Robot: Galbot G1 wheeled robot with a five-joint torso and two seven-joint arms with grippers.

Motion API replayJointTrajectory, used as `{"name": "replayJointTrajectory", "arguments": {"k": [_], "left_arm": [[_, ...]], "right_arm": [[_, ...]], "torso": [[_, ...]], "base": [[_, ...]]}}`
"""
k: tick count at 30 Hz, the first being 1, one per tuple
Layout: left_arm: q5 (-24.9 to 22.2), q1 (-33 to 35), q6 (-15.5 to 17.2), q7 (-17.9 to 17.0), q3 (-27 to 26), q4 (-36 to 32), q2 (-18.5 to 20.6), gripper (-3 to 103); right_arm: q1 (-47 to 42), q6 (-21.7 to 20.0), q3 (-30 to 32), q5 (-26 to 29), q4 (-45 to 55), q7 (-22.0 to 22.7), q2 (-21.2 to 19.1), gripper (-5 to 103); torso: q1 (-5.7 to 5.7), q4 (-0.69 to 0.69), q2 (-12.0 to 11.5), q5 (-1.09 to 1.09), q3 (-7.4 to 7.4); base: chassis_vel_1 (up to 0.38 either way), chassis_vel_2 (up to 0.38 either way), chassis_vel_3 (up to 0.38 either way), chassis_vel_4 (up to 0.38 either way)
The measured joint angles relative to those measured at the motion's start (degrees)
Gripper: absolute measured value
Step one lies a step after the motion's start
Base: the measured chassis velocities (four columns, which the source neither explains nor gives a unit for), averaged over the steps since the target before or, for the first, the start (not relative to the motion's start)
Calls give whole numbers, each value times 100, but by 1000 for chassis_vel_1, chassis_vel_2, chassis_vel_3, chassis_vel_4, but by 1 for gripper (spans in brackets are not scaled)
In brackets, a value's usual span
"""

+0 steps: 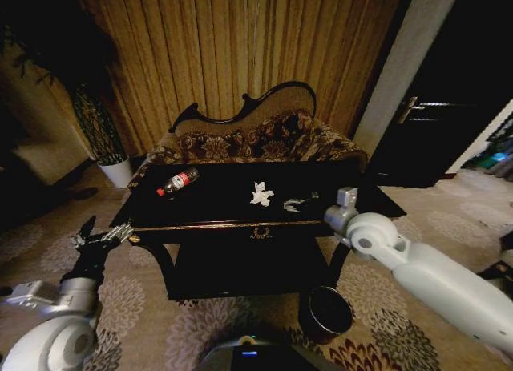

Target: Move to the front of the table and place the trash on the table into the trash bin.

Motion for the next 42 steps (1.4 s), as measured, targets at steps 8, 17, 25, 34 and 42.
{"name": "replayJointTrajectory", "arguments": {"k": [8,17,25,34,42], "left_arm": [[48,-13,-1,0,42,53,-41,100],[47,20,-4,-2,-29,62,-41,100],[44,24,-11,-4,-59,77,-77,100],[45,6,-14,-8,-56,89,-119,100],[26,23,-59,-9,-120,94,-107,100]], "right_arm": [[797,-113,-638,-29,-333,212,352,100],[1658,-442,-1485,-28,-861,663,1031,100],[1926,-893,-1793,315,-1159,1298,1567,100],[1993,-1092,-1875,316,-1439,1600,1863,100],[2054,-1130,-1849,310,-1573,1728,1903,100]], "torso": [[0,0,0,-1,0],[0,1,0,-1,0],[0,0,0,-1,0],[0,0,0,0,0],[0,0,0,0,0]], "base": [[0,0,0,0],[0,0,0,0],[0,0,0,0],[0,0,0,0],[0,0,0,0]]}}
